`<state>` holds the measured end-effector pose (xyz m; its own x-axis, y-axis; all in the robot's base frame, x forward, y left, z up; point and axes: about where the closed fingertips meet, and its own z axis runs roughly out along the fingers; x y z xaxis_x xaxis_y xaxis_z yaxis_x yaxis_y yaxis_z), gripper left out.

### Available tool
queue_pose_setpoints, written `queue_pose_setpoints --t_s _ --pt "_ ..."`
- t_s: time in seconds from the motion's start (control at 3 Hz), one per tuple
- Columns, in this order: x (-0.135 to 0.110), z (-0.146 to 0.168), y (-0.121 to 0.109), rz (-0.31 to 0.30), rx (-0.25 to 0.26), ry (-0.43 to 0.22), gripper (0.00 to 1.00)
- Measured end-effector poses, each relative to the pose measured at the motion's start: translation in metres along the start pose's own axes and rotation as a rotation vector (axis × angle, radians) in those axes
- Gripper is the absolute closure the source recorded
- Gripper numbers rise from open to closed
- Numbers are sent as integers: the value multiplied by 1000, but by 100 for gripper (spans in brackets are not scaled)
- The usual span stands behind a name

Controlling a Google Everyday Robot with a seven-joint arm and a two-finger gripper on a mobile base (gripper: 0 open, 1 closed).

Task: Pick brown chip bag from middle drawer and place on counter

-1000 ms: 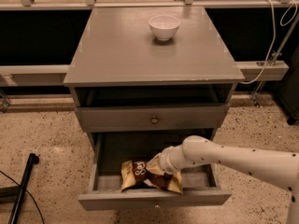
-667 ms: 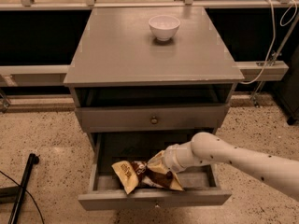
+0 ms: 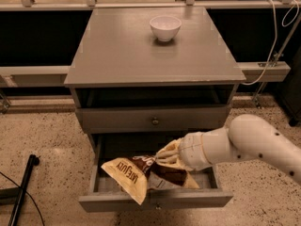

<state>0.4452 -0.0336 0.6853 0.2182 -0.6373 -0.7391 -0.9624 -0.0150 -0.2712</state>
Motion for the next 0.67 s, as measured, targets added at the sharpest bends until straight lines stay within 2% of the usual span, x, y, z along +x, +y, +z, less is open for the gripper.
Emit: queue_pose_setpoints --t_s 0.33,0.67 --pt "-51 -79 -20 -105 51 124 100" --pt "-84 -147 -49 -111 83 231 100"
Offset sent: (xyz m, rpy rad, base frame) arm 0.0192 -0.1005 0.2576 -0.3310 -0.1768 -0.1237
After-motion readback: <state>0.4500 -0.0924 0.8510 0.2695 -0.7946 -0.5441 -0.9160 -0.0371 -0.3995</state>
